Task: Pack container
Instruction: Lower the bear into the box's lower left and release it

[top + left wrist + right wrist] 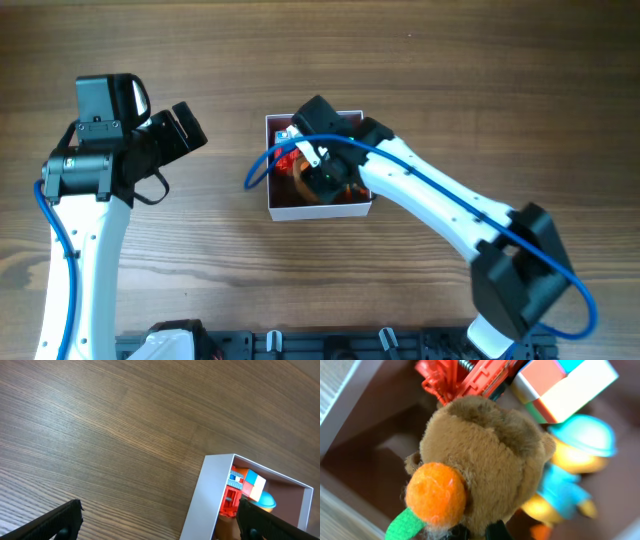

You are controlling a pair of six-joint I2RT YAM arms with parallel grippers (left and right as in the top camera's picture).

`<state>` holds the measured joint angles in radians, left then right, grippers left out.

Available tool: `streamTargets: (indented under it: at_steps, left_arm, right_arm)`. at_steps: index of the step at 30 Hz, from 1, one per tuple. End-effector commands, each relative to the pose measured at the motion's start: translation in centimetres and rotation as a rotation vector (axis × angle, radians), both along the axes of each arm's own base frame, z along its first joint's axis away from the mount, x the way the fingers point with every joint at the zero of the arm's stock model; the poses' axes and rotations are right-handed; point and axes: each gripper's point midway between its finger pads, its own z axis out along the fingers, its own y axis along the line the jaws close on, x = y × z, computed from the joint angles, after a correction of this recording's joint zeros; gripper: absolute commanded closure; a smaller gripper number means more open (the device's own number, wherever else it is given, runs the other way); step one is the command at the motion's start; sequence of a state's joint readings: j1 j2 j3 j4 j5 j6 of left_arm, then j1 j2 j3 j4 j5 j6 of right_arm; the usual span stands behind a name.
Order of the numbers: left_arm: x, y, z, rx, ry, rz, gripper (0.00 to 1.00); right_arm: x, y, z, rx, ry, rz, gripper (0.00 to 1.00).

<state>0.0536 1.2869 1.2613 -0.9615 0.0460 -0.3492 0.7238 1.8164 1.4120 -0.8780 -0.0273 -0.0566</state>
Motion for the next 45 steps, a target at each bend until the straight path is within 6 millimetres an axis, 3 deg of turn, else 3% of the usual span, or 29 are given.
streamTargets:
  at_steps: [1, 4, 8, 12, 17, 19, 30, 32, 34, 38, 43, 45]
  left_arm:
    - [0.1, 0.5, -0.1, 0.017, 0.003, 0.011, 0.0]
    - [0.1, 0.5, -0.1, 0.017, 0.003, 0.011, 0.0]
    - [0.1, 0.5, -0.1, 0.017, 0.003, 0.011, 0.0]
    - [0.1, 0.5, -0.1, 0.017, 0.003, 0.011, 0.0]
    - [0.1, 0.5, -0.1, 0.017, 0.003, 0.011, 0.0]
    - [0.1, 0.5, -0.1, 0.017, 0.003, 0.011, 0.0]
    - [0.0, 0.5, -0.1, 0.017, 0.006, 0.011, 0.0]
    - [0.0, 0.5, -0.2, 0.017, 0.009, 0.011, 0.0]
    - [0.0, 0.5, -0.2, 0.017, 0.01, 0.011, 0.0]
    - [0.0, 0.5, -0.2, 0.017, 0.01, 0.011, 0.0]
    - [0.0, 0.5, -0.2, 0.017, 0.01, 0.011, 0.0]
    - [0.0, 0.5, -0.2, 0.017, 0.01, 0.011, 0.0]
  right_arm:
    - [0.9, -1.5, 5.0, -0.041, -0.188, 0.137, 0.96]
    - [0.1, -2.4, 6.6, -0.081, -0.229, 0.272, 0.95]
    - [-1.4, -4.5, 5.9, -0.227, -0.202, 0.502, 0.95]
    - [0.9, -5.3, 6.6, -0.313, -0.295, 0.451, 0.9]
    - [0.6, -4.5, 6.5, -0.263, -0.285, 0.467, 0.91]
    - [0.4, -4.6, 6.3, -0.269, -0.276, 0.471, 0.96]
    - [-1.6, -6.6, 1.6, -0.381, -0.062, 0.505, 0.94]
    - [-1.5, -6.5, 0.6, -0.393, -0.036, 0.507, 0.88]
    - [-1.3, -6.3, 0.1, -0.39, -0.034, 0.483, 0.67]
    - [-0.7, -5.8, 0.2, -0.372, -0.059, 0.457, 0.59]
    - [-0.3, -5.4, 0.2, -0.358, -0.08, 0.445, 0.4]
    - [-0.1, -5.1, 0.3, -0.344, -0.089, 0.433, 0.36]
